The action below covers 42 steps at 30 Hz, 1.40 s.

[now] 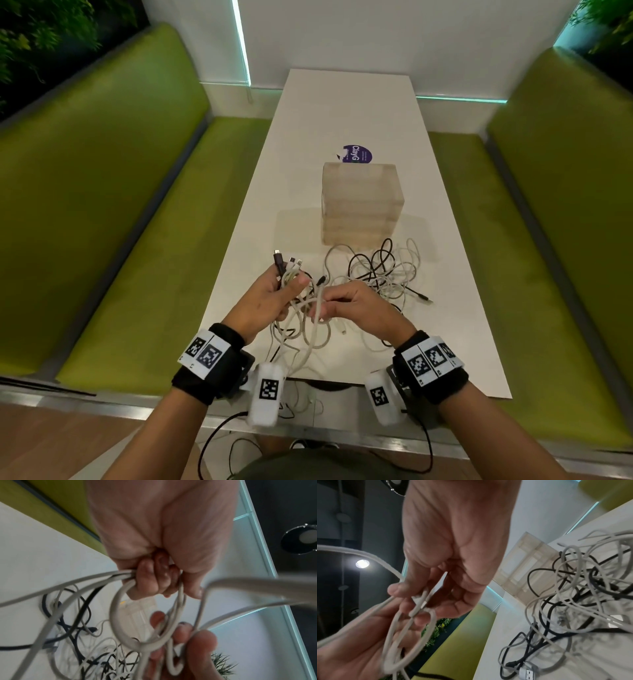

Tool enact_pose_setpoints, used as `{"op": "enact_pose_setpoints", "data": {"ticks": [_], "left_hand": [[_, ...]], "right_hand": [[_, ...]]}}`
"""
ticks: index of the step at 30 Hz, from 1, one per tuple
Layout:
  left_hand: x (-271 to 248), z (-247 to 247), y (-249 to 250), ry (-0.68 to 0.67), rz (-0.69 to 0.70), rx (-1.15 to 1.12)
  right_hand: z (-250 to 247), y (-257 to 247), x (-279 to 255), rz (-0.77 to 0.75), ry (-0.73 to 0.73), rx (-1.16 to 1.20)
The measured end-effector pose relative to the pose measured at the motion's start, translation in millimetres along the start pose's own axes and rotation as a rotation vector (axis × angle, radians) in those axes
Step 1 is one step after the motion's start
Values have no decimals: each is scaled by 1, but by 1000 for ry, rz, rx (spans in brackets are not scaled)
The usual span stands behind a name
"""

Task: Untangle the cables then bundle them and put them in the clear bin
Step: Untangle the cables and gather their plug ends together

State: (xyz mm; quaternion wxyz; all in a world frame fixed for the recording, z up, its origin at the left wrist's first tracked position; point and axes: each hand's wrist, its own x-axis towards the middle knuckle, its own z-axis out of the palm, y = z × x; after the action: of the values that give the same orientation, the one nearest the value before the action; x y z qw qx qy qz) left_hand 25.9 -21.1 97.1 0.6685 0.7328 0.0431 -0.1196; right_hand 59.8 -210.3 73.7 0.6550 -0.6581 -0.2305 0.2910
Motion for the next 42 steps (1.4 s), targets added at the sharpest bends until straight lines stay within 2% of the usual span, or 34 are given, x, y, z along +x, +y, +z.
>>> {"op": "enact_pose_setpoints", "data": {"ticks": [3,5,8,11,15,18,21,26,29,31,35,38,42], "left_hand": [[-1,-7,-2,37,-25,-60],[-2,-15,-3,96,-27,-154],[-2,-32,0,164,-8,-269],[-3,-45,4,191,16,-284],[-5,-46,6,164,64,-311],[-6,-41,6,130,69,-317],[-7,-40,6,118,68,-320],[-5,-47,6,131,84,-355],[-4,-49,6,128,86,-383],[-4,-49,6,123,91,-389],[-3,-46,6,98,99,-406],[-3,-44,7,86,105,-429],[-1,-41,7,63,111,-426]], "right_hand": [[-1,-4,-5,7,-23,-9],[-5,-5,-7,41,-64,-95],[-12,7,-10,167,-180,-401],[-6,29,-13,262,-331,-724],[18,51,-21,302,-523,-930],[35,61,-24,376,-641,-988],[41,69,-27,431,-663,-930],[33,65,-30,426,-608,-760],[26,60,-32,415,-507,-635],[19,59,-30,408,-391,-620],[1,72,-14,379,-18,-794],[-5,85,-1,450,246,-921],[-1,95,9,436,228,-1084]]}}
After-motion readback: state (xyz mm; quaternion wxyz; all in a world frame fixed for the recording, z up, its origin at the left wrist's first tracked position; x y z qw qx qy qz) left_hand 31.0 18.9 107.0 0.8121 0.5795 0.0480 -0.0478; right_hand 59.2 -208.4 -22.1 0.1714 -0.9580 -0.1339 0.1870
